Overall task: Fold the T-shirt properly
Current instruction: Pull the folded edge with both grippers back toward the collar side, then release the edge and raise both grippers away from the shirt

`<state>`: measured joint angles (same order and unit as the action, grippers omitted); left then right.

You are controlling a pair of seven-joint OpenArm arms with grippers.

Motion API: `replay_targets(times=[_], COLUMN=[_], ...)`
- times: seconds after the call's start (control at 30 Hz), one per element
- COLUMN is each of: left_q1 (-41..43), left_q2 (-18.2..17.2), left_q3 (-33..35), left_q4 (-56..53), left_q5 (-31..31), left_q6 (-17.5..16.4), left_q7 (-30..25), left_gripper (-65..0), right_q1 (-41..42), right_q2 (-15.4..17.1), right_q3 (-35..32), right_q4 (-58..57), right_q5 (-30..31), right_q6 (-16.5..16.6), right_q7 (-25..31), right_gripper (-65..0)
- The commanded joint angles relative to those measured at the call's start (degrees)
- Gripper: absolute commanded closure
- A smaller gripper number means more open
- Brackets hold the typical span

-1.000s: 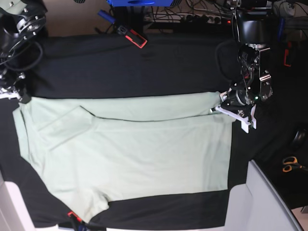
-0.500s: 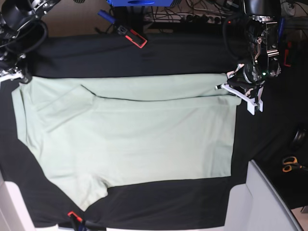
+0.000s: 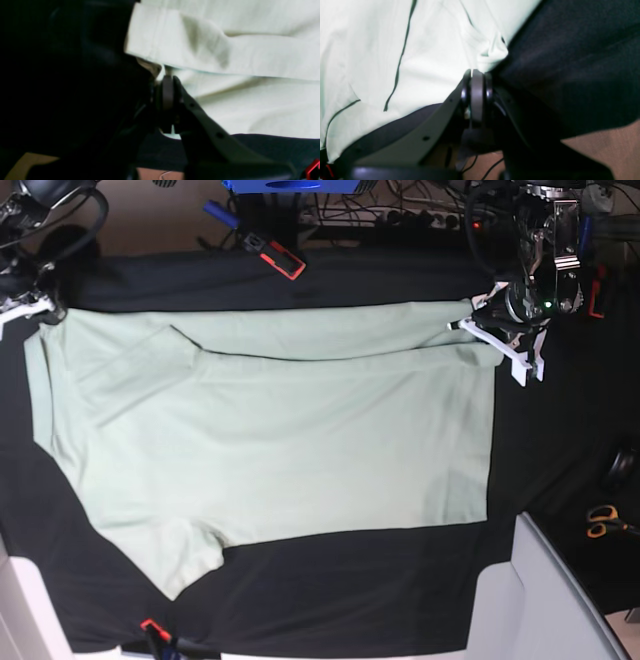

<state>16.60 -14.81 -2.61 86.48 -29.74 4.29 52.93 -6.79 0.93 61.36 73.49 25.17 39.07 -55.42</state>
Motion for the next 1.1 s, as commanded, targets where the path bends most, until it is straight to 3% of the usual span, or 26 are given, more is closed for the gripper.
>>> replay_targets(times=[0.0,1.07], left_q1=[0.7,5.5], left_q2=[-1.1,-2.6], left_q3=[-0.3,-0.3], left_q4=[1.5,4.3], left_q5=[0.6,0.7], left_q6=[0.2,0.2], left_q7=[0.4,0.6], left_gripper=[0.0,0.0], right_q1=[-0.2,-5.1], right_q2=[1.0,0.3], right_q3=[0.2,2.7], right_q4=[1.3,1.4], right_q5=[0.4,0.4], right_q6=[0.4,0.9], right_q7=[0.5,-1.2], right_gripper=[0.0,-0.3])
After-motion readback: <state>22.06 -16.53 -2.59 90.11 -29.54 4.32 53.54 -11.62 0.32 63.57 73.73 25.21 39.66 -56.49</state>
